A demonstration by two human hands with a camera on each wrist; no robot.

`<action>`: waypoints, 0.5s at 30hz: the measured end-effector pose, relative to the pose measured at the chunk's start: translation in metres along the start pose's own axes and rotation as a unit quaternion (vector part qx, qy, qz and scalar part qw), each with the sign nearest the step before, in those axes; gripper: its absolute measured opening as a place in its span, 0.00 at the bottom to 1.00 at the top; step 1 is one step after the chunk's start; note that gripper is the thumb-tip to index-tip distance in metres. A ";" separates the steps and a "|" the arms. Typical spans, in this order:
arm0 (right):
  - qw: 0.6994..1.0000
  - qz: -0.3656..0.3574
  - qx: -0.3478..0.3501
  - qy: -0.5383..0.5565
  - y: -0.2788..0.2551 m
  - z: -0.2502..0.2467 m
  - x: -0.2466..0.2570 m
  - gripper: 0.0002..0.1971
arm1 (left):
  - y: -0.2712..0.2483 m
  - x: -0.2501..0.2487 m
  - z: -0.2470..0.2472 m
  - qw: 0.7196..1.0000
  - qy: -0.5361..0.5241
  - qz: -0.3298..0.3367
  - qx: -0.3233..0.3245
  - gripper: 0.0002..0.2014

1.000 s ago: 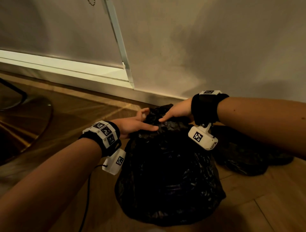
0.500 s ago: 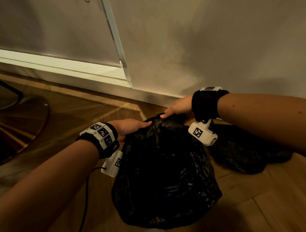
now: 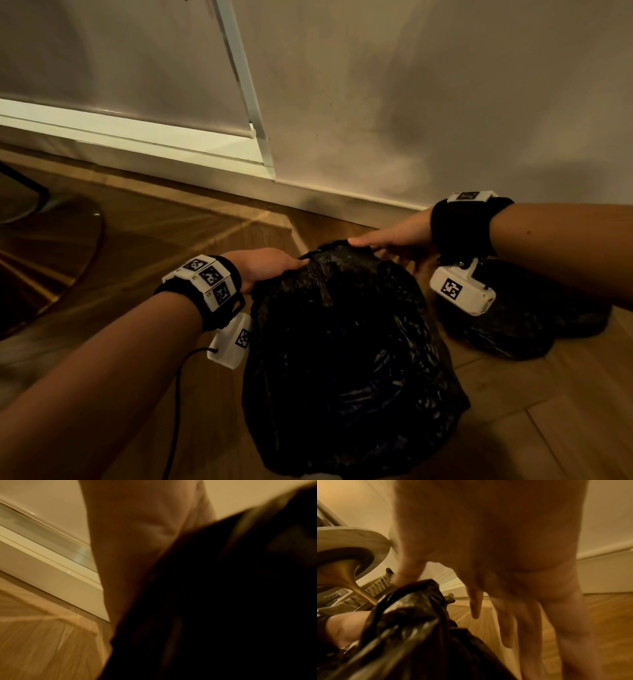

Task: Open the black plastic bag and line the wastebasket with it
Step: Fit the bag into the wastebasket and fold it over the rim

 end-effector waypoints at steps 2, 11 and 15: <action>0.998 -0.005 0.058 0.037 -0.006 0.014 -0.012 0.40 | 0.000 0.002 0.000 1.000 -0.009 -0.008 0.002 0.26; 0.981 -0.097 0.118 0.120 0.003 0.026 0.010 0.35 | -0.005 0.002 0.007 1.000 -0.006 -0.011 0.013 0.24; 0.986 -0.081 0.094 0.107 0.009 0.016 -0.002 0.33 | -0.007 0.001 0.005 1.000 0.003 0.026 -0.004 0.22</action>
Point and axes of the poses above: each hand's wrist, its own y-axis towards the middle knuckle, its own z-axis out of the palm, x = y × z, the point moved 10 cm from there along y, towards the middle knuckle, and after that the axes turned 5 degrees about z, right-handed, at the moved point
